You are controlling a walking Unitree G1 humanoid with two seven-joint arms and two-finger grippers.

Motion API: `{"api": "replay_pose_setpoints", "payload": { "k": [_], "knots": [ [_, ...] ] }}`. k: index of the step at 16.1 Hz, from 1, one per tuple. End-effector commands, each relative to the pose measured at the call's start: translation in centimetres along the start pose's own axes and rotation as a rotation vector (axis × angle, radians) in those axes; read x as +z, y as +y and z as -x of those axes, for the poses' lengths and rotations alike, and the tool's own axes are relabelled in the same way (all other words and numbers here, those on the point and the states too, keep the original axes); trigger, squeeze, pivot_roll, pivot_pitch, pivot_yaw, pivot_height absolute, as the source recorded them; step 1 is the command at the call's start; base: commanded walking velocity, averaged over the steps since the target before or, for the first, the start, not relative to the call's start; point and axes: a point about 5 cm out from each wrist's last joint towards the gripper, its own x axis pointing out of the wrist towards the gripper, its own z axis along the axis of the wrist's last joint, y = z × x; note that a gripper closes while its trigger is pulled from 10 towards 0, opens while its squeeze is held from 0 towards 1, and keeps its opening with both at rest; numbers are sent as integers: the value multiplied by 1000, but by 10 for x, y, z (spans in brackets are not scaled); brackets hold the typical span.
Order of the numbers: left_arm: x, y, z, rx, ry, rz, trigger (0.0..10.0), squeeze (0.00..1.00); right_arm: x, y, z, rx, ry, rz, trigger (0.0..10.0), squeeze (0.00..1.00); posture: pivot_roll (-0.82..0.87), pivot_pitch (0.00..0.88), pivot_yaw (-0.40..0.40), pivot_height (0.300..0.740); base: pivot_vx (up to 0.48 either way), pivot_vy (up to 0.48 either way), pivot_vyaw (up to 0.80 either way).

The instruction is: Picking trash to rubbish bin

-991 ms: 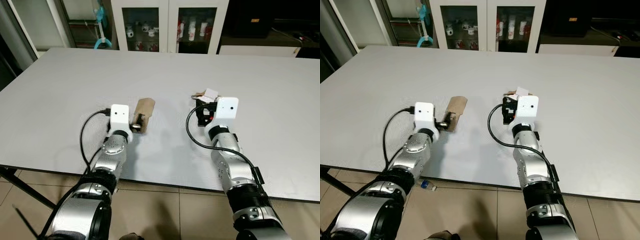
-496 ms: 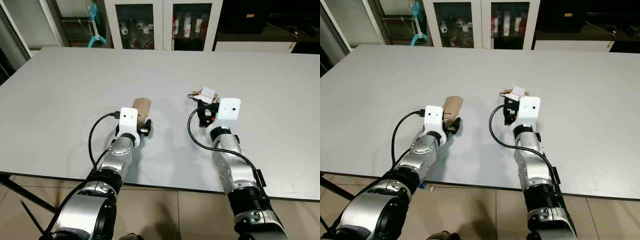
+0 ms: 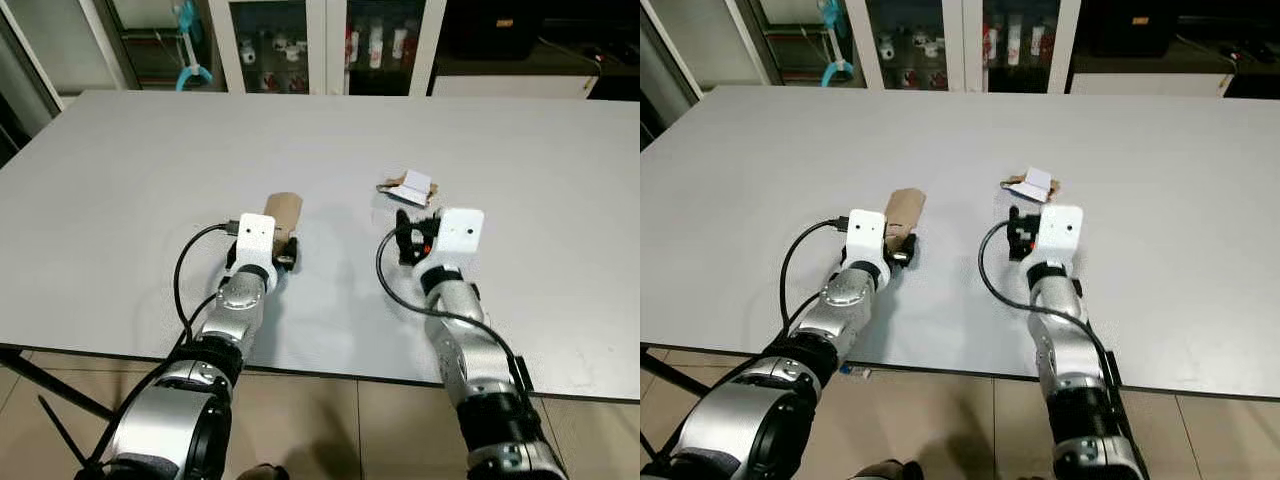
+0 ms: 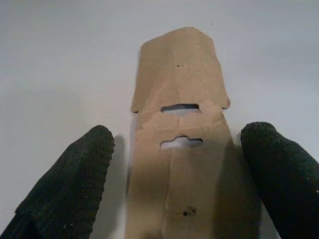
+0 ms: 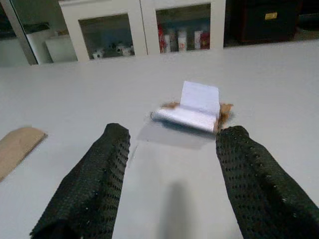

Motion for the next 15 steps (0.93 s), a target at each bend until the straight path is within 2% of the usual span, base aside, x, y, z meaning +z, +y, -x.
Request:
{"api": "replay_pose_setpoints", "payload": {
  "k": [1, 8, 12, 13, 14, 15],
  "knots": [
    [3, 3, -2, 11, 9, -18, 10000, 0, 3, 4, 2, 7, -7, 2, 10000, 0, -23, 108, 75, 740, 0, 0, 0],
    [-8, -1, 1, -1, 59, -12, 10000, 0, -1, 6, 16, 5, 14, -6, 10000, 0, -42, 136, 79, 740, 0, 0, 0],
    [-14, -8, 2, -29, 89, 24, 10000, 0, -1, 8, 22, 12, 30, -10, 10000, 0, -41, 156, 76, 740, 0, 0, 0],
    [-15, -10, 3, -39, 89, 27, 4353, 0, -1, 9, 22, 13, 31, -10, 10000, 0, -40, 158, 75, 740, 0, 0, 0],
    [-16, -13, 4, -53, 87, 31, 0, 0, -1, 9, 22, 15, 34, -11, 10000, 0, -37, 166, 77, 740, 0, 0, 0],
    [-16, -15, 4, -59, 88, 32, 0, 0, 0, 9, 21, 15, 36, -12, 10000, 0, -36, 166, 78, 740, 0, 0, 0]
  ]
}}
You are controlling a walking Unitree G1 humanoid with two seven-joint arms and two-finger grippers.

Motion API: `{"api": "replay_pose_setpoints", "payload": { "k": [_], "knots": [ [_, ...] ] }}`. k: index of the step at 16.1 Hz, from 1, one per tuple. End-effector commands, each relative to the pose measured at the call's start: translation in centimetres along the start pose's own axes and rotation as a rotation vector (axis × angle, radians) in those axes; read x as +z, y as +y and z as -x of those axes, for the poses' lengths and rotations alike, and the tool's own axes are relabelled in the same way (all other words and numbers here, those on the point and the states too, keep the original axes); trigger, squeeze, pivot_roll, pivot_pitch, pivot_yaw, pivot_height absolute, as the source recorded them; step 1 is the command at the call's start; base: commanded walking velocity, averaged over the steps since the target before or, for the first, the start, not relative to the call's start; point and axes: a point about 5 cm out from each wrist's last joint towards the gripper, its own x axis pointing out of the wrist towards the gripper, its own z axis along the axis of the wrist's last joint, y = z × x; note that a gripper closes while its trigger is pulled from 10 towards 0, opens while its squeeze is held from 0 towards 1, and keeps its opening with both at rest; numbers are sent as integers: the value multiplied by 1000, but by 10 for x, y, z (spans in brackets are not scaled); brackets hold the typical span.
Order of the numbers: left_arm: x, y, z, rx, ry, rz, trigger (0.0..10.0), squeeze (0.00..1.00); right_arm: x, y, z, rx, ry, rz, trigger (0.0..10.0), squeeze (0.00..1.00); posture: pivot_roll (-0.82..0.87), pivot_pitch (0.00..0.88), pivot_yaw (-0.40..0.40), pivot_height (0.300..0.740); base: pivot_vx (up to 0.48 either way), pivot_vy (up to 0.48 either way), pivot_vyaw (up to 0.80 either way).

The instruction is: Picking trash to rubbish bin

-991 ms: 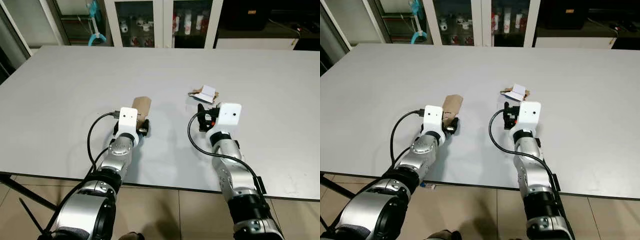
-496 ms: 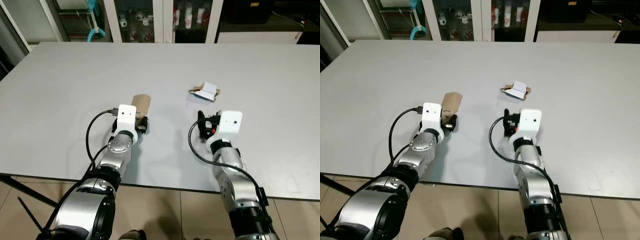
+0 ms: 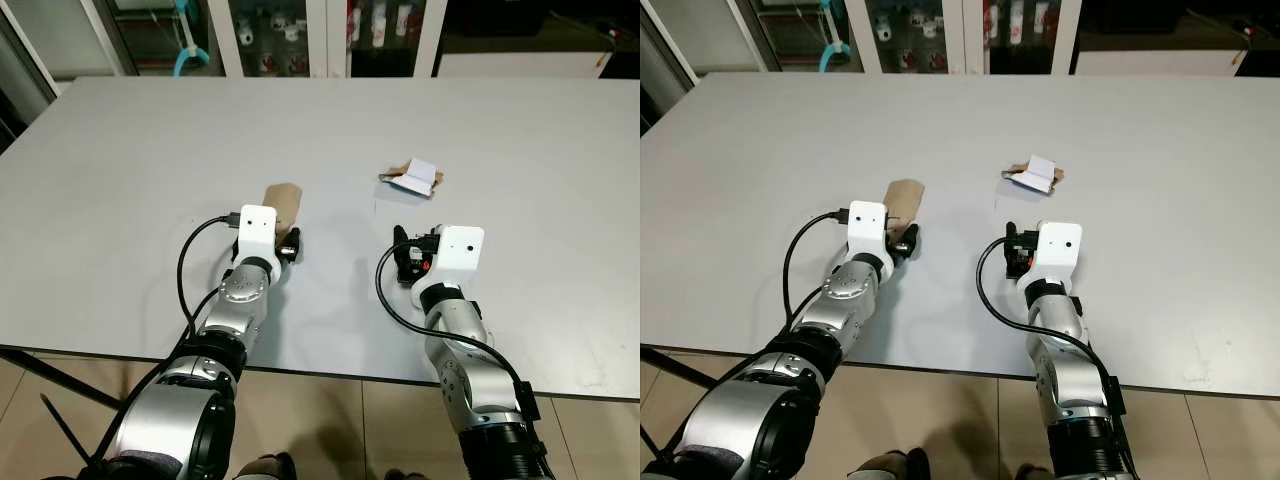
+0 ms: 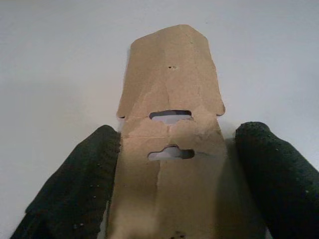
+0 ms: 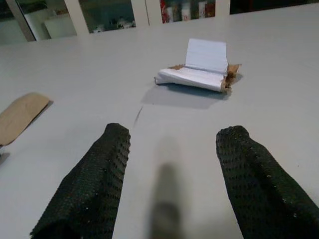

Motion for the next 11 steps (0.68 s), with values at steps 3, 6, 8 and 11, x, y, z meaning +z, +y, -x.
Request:
{"api": "replay_pose_setpoints", "payload": {
  "k": [3, 6, 8, 11],
  "knots": [
    [-30, -7, 8, -35, 119, 1, 0, 0, 4, 3, 0, 4, -5, 6, 10000, 0, -33, 166, 81, 740, 0, 0, 0],
    [-30, -10, 9, -49, 117, 3, 0, 0, 6, 3, -2, 3, -8, 4, 10000, 0, -28, 161, 87, 740, 0, 0, 0],
    [-30, -11, 9, -53, 115, 4, 0, 0, 7, 3, -4, 2, -10, 2, 10000, 0, -25, 158, 87, 740, 0, 0, 0],
    [-28, -12, 9, -58, 108, 4, 0, 0, 8, 3, -6, 2, -12, 2, 10000, 0, -22, 154, 88, 740, 0, 0, 0]
  ]
}}
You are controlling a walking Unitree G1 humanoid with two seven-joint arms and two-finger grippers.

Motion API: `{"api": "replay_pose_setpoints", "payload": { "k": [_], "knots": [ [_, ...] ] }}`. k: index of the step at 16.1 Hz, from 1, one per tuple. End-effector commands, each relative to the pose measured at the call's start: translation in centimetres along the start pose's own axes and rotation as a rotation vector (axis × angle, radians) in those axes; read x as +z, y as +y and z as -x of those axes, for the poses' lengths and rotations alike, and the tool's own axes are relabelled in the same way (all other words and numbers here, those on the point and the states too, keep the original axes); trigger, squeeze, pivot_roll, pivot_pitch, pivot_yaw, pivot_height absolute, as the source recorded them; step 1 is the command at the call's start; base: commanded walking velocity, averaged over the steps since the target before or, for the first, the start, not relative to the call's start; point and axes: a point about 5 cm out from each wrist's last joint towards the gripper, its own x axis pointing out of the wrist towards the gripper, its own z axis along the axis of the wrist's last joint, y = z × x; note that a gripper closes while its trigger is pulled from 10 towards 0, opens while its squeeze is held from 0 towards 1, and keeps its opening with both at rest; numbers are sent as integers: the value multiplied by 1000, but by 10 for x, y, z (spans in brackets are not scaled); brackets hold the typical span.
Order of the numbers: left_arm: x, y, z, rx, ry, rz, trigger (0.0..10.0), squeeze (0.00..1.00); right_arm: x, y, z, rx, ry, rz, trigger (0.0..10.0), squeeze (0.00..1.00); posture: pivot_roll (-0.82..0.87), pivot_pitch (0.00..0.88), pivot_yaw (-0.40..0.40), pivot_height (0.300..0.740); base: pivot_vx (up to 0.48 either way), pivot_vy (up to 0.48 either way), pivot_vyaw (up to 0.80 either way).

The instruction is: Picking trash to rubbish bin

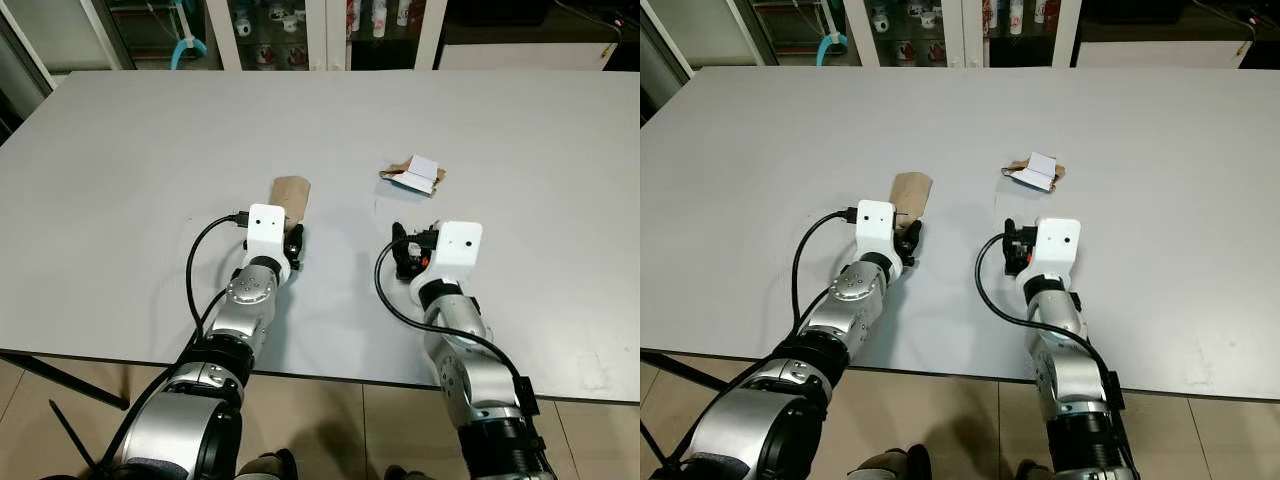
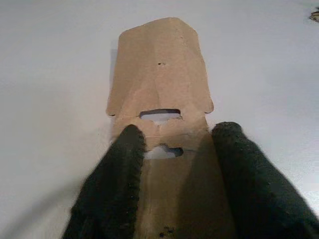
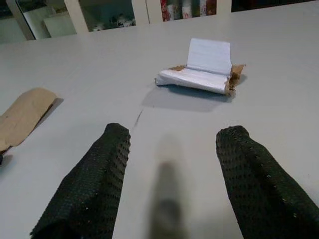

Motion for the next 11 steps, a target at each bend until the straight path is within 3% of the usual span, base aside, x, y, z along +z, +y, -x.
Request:
{"api": "replay_pose_setpoints", "payload": {
  "k": [1, 11],
  "knots": [
    [-30, -3, 8, -21, 133, -5, 0, 0, 2, 0, -2, -5, -2, 3, 10000, 0, -22, 152, 88, 740, 0, 0, 0],
    [-23, -9, 7, -18, 84, -9, 0, 0, 4, -1, -6, -4, -10, 9, 10000, 0, -19, 134, 83, 740, 0, 0, 0]
  ]
}}
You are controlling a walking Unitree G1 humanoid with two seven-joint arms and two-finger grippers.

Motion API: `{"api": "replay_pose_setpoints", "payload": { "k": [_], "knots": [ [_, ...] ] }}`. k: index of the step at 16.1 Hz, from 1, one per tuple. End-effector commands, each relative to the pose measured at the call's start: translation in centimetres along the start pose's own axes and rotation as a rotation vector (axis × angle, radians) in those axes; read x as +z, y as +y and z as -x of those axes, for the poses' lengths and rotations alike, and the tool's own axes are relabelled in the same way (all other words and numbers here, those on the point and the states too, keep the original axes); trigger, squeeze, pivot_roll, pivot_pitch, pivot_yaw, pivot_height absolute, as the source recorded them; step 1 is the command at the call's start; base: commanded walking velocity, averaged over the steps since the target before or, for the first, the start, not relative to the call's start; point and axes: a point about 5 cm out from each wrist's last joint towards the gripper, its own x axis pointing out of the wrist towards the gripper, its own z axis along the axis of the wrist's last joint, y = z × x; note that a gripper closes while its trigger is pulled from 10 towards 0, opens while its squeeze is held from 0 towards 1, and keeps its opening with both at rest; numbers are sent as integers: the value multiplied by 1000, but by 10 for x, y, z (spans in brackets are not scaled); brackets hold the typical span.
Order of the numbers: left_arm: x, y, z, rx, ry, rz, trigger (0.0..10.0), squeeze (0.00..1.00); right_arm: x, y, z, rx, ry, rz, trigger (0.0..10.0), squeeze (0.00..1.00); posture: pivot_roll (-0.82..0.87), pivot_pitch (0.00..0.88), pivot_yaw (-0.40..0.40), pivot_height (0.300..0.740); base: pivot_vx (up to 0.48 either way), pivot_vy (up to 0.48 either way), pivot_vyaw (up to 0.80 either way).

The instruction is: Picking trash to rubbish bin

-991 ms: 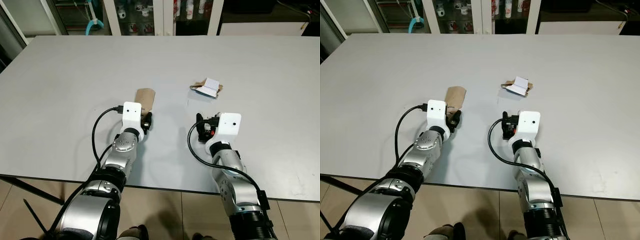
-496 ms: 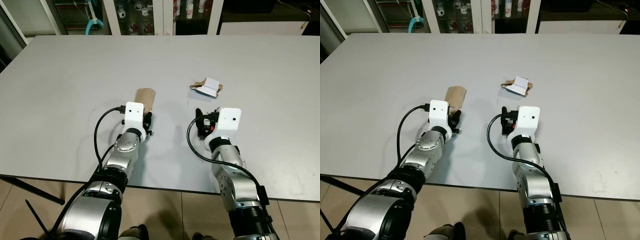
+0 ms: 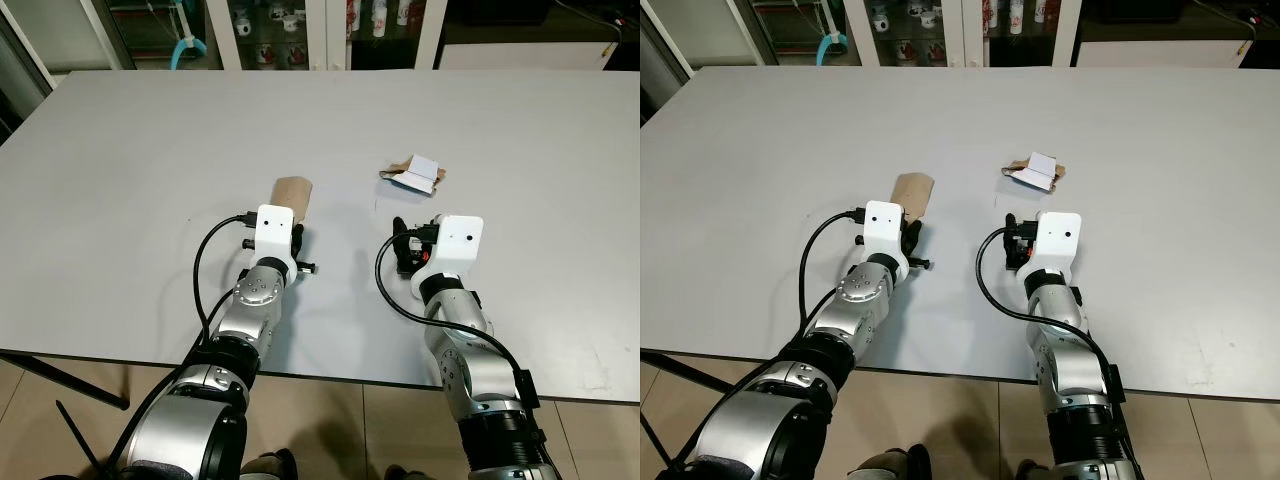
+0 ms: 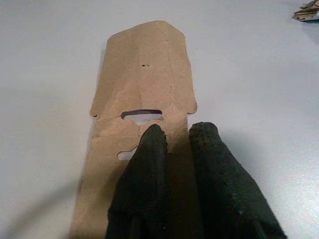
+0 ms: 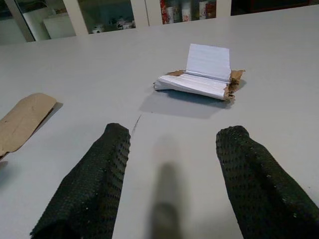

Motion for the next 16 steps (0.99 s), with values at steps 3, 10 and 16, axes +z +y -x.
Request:
{"api": "replay_pose_setpoints", "payload": {
  "k": [3, 10, 16],
  "knots": [
    [2, -6, 3, -12, -63, 17, 0, 0, 3, 1, -3, -2, -9, 3, 10000, 0, -18, 131, 81, 740, 0, 0, 0],
    [55, -14, 4, -6, -345, 66, 10000, 0, 3, 0, -6, -4, -12, 6, 10000, 0, -16, 119, 82, 740, 0, 0, 0],
    [59, -6, 6, 65, -337, 43, 10000, 0, 3, 0, -7, -3, -18, 7, 10000, 0, -14, 103, 85, 740, 0, 0, 0]
  ]
}}
